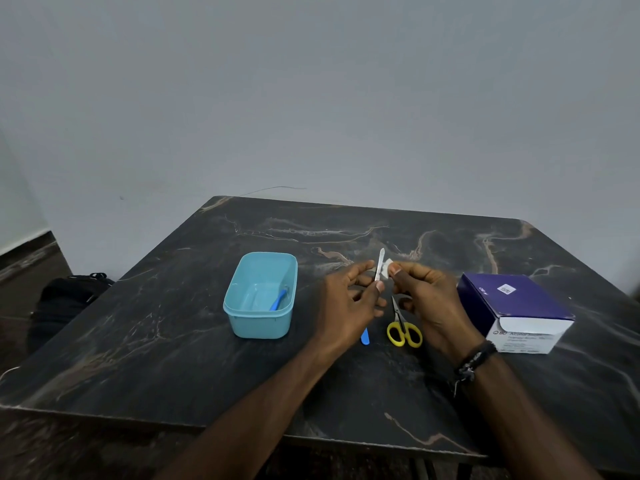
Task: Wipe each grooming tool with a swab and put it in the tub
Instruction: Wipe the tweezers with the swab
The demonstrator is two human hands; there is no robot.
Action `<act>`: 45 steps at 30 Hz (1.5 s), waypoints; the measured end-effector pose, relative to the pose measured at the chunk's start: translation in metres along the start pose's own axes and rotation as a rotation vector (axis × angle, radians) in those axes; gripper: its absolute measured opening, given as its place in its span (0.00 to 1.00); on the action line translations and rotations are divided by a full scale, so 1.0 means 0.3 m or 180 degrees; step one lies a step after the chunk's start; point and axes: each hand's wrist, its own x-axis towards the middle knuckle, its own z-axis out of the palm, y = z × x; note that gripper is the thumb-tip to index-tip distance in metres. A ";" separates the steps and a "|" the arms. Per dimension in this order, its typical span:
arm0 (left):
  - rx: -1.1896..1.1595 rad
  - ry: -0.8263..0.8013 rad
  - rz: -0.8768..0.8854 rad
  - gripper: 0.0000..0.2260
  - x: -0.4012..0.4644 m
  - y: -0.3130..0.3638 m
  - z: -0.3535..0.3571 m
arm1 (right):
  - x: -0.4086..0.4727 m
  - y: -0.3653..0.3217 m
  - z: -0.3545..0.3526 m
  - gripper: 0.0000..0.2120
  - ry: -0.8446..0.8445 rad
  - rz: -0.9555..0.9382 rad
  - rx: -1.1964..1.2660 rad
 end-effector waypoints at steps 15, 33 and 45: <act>0.0054 -0.0049 -0.0084 0.21 -0.004 -0.003 -0.007 | 0.005 0.017 -0.005 0.09 -0.0394 -0.0018 -0.0335; 0.0076 -0.0156 -0.0146 0.21 -0.005 -0.003 -0.011 | 0.001 0.002 -0.009 0.14 -0.0652 0.0226 -0.0066; -0.0022 -0.0266 -0.0172 0.20 -0.011 0.002 0.001 | 0.015 0.012 -0.010 0.12 -0.0038 0.0039 0.0050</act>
